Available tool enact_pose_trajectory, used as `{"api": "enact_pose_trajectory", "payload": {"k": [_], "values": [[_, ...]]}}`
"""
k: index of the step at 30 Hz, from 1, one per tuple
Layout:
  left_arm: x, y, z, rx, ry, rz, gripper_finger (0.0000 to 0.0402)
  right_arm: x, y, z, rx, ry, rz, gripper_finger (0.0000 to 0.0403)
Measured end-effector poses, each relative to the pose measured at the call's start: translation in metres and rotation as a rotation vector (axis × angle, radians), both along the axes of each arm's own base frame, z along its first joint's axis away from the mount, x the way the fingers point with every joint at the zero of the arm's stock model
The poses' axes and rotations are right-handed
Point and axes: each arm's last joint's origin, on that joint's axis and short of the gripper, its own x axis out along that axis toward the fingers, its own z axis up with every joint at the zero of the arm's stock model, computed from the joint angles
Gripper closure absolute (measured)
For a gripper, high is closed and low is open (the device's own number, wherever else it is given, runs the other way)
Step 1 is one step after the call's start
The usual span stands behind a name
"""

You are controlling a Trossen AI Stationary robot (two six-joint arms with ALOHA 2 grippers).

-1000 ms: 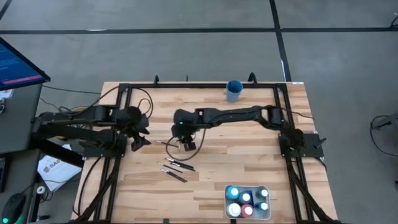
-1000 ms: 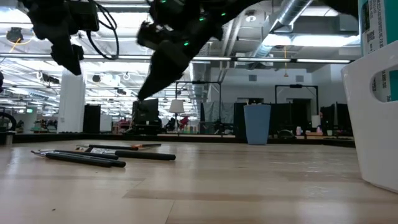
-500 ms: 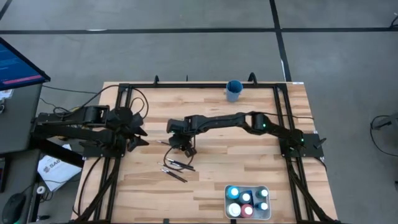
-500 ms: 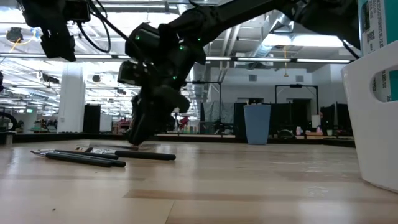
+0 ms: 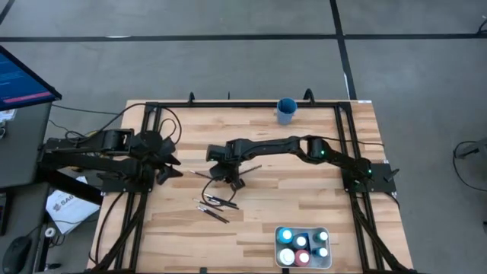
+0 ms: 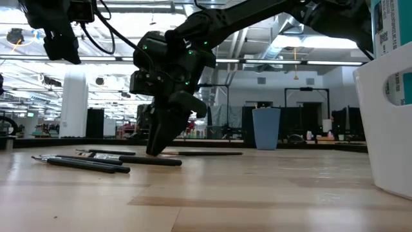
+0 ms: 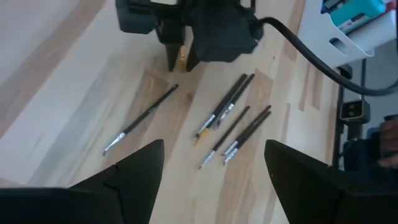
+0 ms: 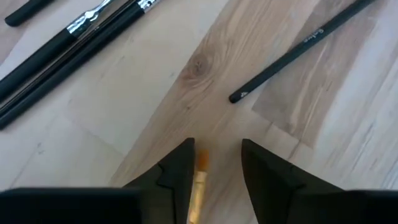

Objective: Pick & Place Paint Supplies
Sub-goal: Put the orange paintbrush into the blue cup

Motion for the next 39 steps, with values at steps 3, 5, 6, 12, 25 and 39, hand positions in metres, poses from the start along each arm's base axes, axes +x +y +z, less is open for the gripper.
{"api": "enact_pose_trajectory", "payload": {"k": [3,5,6,12,25,39], "values": [[0.0,0.001,0.0,0.015,0.0,0.014,0.0133,-0.001,0.0,-0.001,-0.022,0.024,-0.051,0.0301],[0.0,0.001,0.0,0.015,-0.001,0.015,0.0133,-0.003,0.0,-0.001,-0.017,0.045,-0.084,0.0317],[0.0,0.001,0.0,0.015,-0.002,0.015,0.0133,-0.003,0.0,-0.001,-0.01,0.054,-0.102,0.0323],[0.001,0.001,0.0,0.036,-0.006,0.034,0.0133,-0.004,-0.004,-0.002,0.001,0.075,-0.17,0.0326],[0.002,0.002,0.001,0.048,-0.02,0.043,0.0133,-0.012,0.001,-0.006,-0.035,0.164,-0.243,0.0262],[0.002,0.002,0.002,0.055,-0.031,0.048,0.0133,-0.014,0.006,-0.009,-0.142,0.183,-0.269,0.0364]]}}
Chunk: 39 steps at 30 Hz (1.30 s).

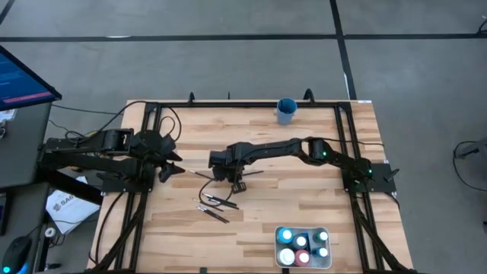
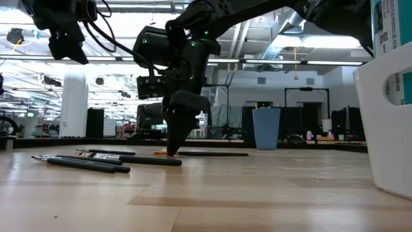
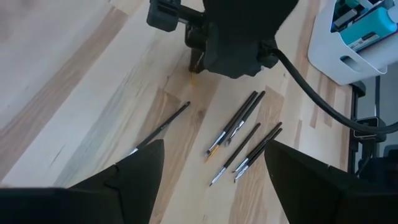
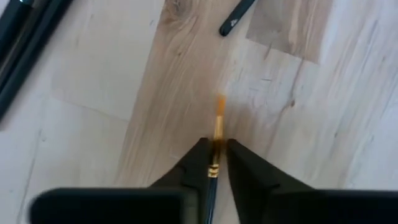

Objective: Pick & Place Paint Supplies
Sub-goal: Put the orange paintbrush into the blue cup

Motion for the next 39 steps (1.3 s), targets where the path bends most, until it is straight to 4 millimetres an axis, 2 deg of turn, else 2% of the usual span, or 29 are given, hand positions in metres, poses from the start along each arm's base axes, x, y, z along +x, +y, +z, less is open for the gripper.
{"api": "enact_pose_trajectory", "payload": {"k": [3,9,14,16,17,20,25,27,31,35,39], "values": [[0.0,0.0,0.0,0.0,-0.003,0.0,0.0133,0.0,0.002,0.0,-0.015,-0.001,0.002,0.0393],[0.0,0.0,0.0,0.0,-0.003,0.0,0.0133,0.001,0.008,0.001,-0.037,-0.008,-0.023,0.0399],[0.0,0.0,0.0,0.0,-0.003,0.0,0.0133,0.001,-0.004,0.021,0.093,-0.078,-0.13,0.0401],[0.0,0.0,0.0,0.0,-0.004,-0.001,0.0133,0.003,-0.011,0.03,0.096,-0.123,-0.171,0.0402],[0.0,0.0,0.0,0.001,-0.004,0.001,0.0133,0.003,-0.015,0.038,0.1,-0.15,-0.187,0.0402],[0.0,0.0,0.0,0.009,-0.004,0.007,0.0133,-0.001,-0.027,0.08,0.106,-0.267,-0.206,0.0402],[0.001,0.001,0.001,0.026,-0.007,0.0,0.0133,-0.014,-0.044,0.132,0.121,-0.404,-0.241,0.0402],[0.001,0.001,0.001,0.029,-0.009,0.001,0.0133,-0.021,-0.054,0.159,0.129,-0.497,-0.265,0.0403],[0.001,0.002,0.001,0.052,-0.011,0.022,0.0133,-0.045,-0.079,0.216,0.112,-0.671,-0.322,0.0403],[0.002,0.002,0.002,0.072,-0.024,0.033,0.0133,-0.075,-0.104,0.258,0.071,-0.787,-0.386,0.0403],[0.002,0.002,0.002,0.076,-0.029,0.037,0.0133,-0.113,-0.126,0.297,-0.003,-0.869,-0.445,0.0403]]}}
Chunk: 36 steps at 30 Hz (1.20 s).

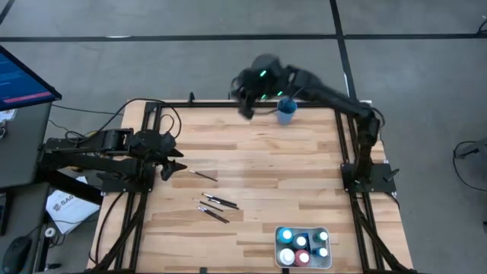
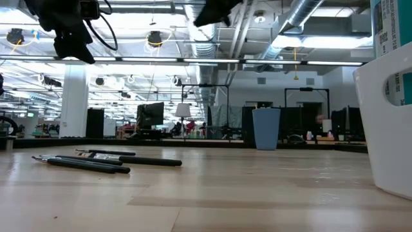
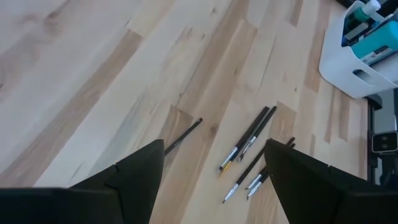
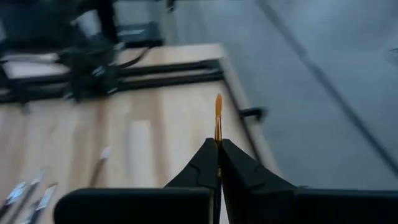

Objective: Pick & Place Paint Supplies
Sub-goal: Put the orange paintbrush into the blue cup

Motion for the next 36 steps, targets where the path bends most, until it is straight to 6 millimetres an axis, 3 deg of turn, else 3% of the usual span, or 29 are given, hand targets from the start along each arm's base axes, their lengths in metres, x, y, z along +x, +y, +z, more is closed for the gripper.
{"api": "enact_pose_trajectory", "payload": {"k": [7,13,17,24,29,36], "values": [[0.001,0.001,0.001,0.008,-0.02,0.017,0.0133,-0.065,-0.019,0.035,-0.056,-0.071,-0.1,0.0403],[0.003,0.002,0.003,0.033,-0.04,0.045,0.0133,-0.128,-0.02,0.028,-0.113,-0.179,-0.197,0.0403],[0.004,0.003,0.005,0.055,-0.062,0.069,0.0133,-0.161,-0.023,0.0,-0.151,-0.319,-0.28,0.0403],[0.007,0.003,0.008,0.064,-0.107,0.081,0.0133,-0.201,-0.028,-0.077,-0.171,-0.572,-0.422,0.0403],[0.007,0.004,0.009,0.086,-0.116,0.107,0.0133,-0.213,-0.034,-0.127,-0.14,-0.661,-0.486,0.0403],[0.01,0.005,0.013,0.101,-0.165,0.129,0.0133,-0.211,-0.04,-0.165,-0.149,-0.726,-0.559,0.0403]]}}
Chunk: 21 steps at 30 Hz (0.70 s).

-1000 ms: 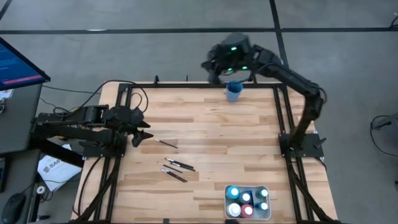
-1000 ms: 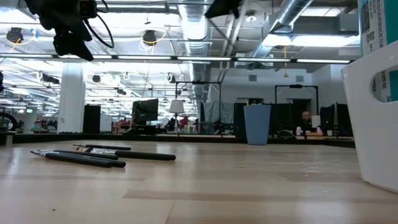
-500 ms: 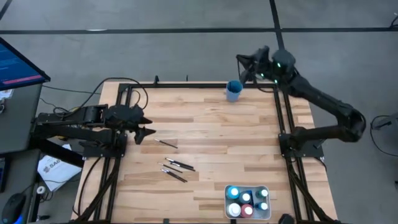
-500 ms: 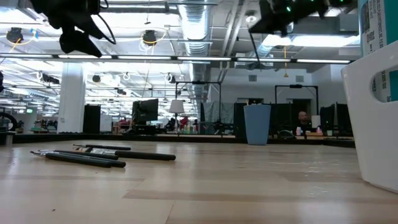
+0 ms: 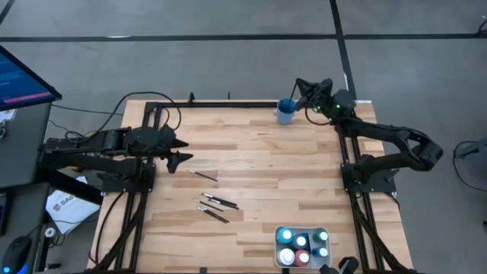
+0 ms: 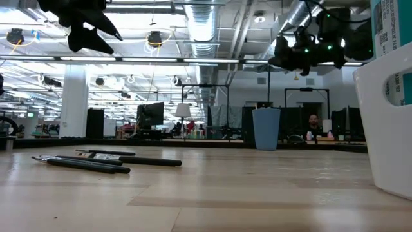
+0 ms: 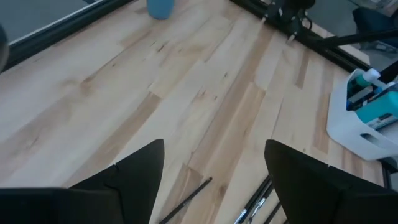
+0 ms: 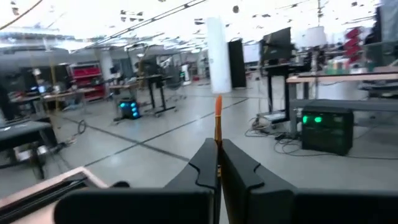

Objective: Pick & Place Paint Supplies
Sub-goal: Put the orange paintbrush into the blue cup, then put the silver paintbrush into the blue cup

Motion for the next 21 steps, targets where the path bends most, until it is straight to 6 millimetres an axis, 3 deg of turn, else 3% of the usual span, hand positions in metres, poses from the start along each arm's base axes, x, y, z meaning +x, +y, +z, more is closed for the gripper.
{"api": "enact_pose_trajectory", "payload": {"k": [12,21], "values": [[0.001,0.0,0.002,0.0,-0.021,0.005,0.0133,0.008,-0.009,-0.021,0.058,0.07,-0.014,0.0393],[0.002,0.0,0.002,0.001,-0.025,0.005,0.0133,0.009,-0.009,-0.025,0.081,0.094,-0.012,0.0283]]}}
